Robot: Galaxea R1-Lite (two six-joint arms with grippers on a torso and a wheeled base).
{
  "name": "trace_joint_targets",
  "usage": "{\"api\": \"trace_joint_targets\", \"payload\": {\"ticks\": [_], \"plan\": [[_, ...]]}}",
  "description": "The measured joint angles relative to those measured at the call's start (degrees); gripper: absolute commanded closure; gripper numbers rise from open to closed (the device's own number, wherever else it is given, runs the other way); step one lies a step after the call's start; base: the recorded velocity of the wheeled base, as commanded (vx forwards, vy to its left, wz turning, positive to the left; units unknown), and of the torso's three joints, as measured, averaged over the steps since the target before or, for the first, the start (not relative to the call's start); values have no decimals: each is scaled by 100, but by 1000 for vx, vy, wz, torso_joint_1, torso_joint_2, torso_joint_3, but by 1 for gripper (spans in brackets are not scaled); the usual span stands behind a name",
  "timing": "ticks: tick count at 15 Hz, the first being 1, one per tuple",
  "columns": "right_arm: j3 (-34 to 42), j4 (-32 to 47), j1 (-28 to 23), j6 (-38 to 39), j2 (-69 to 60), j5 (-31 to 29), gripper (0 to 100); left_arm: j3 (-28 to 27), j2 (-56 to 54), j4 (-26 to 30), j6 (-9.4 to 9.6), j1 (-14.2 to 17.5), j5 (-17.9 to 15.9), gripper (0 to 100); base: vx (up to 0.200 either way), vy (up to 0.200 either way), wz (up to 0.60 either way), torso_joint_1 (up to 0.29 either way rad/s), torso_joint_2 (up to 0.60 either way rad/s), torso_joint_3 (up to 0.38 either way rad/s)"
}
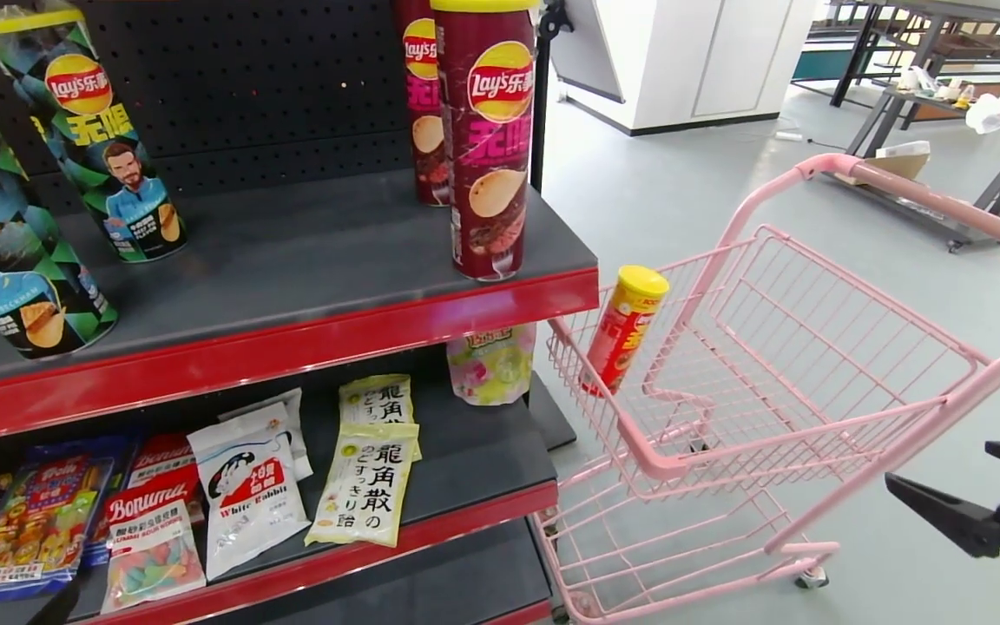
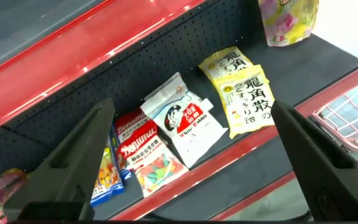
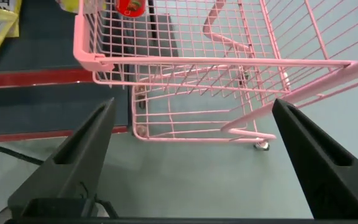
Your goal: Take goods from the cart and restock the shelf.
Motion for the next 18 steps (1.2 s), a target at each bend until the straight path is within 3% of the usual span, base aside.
{"api": "trace_joint_targets", "payload": {"ticks": [3, 5, 10, 13, 14, 18], "plan": [[-423, -828, 113, 182, 1130, 18, 0, -59, 59, 0, -57, 0, 35, 0, 0, 0, 0, 0, 0, 0], [-709, -1437, 213, 258, 1948, 74, 0, -157, 161, -10, -268, 6, 66, 0, 0, 0, 0, 0, 0, 0], [-1877, -2850, 511, 589, 4192, 545, 0, -308, 325, 55, -572, 2, 2, 0, 0, 0, 0, 0, 0, 0], [-2597, -3061, 907, 1001, 5032, 733, 0, -488, 358, 507, -574, -11, -77, 0, 0, 0, 0, 0, 0, 0], [-2725, -3077, 970, 1018, 5207, 734, 0, -546, 364, 712, -574, -11, -336, 0, 0, 0, 0, 0, 0, 0], [-3237, -3112, 1084, 1058, 5827, 766, 0, -708, 384, 792, -577, -9, -507, 0, 0, 0, 0, 0, 0, 0]]}}
